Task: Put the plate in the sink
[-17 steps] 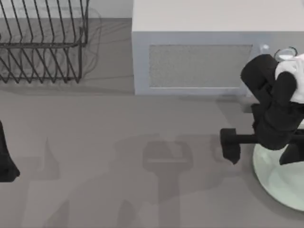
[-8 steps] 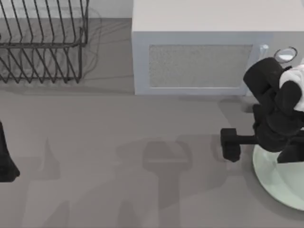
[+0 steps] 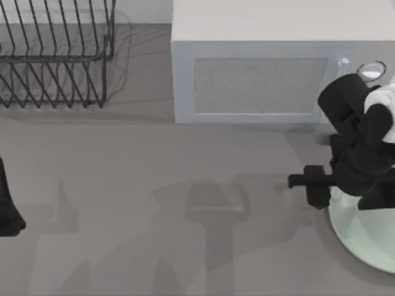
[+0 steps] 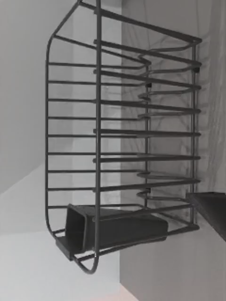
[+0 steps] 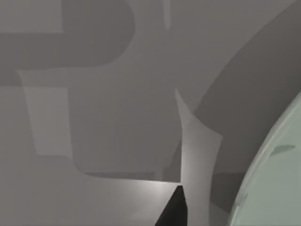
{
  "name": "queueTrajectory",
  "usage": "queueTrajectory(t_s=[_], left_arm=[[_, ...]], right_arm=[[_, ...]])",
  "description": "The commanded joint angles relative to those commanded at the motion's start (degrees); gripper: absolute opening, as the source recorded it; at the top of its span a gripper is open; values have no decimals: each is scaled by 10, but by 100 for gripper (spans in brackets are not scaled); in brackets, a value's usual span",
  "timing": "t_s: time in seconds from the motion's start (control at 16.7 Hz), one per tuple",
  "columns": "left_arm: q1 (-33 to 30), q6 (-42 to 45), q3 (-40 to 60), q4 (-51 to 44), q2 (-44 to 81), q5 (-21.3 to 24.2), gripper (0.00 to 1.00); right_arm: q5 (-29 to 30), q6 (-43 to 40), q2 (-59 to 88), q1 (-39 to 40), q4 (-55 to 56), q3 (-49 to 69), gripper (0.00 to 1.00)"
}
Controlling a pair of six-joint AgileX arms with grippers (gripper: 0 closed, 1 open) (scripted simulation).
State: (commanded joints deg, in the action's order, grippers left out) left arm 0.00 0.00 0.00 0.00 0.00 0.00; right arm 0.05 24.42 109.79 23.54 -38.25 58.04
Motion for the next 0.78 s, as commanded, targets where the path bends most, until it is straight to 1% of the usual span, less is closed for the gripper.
queueTrajectory(t_s=[0.24, 0.3, 0.72, 0.78], left_arm=[[0, 0, 0, 0, 0, 0, 100], [0, 0, 0, 0, 0, 0, 100], [0, 0, 0, 0, 0, 0, 100], [0, 0, 0, 0, 0, 0, 100]], right_arm=[[0, 0, 0, 0, 0, 0, 2], [0, 0, 0, 0, 0, 0, 0], [0, 0, 0, 0, 0, 0, 0], [4, -1, -42, -8, 2, 16, 0]])
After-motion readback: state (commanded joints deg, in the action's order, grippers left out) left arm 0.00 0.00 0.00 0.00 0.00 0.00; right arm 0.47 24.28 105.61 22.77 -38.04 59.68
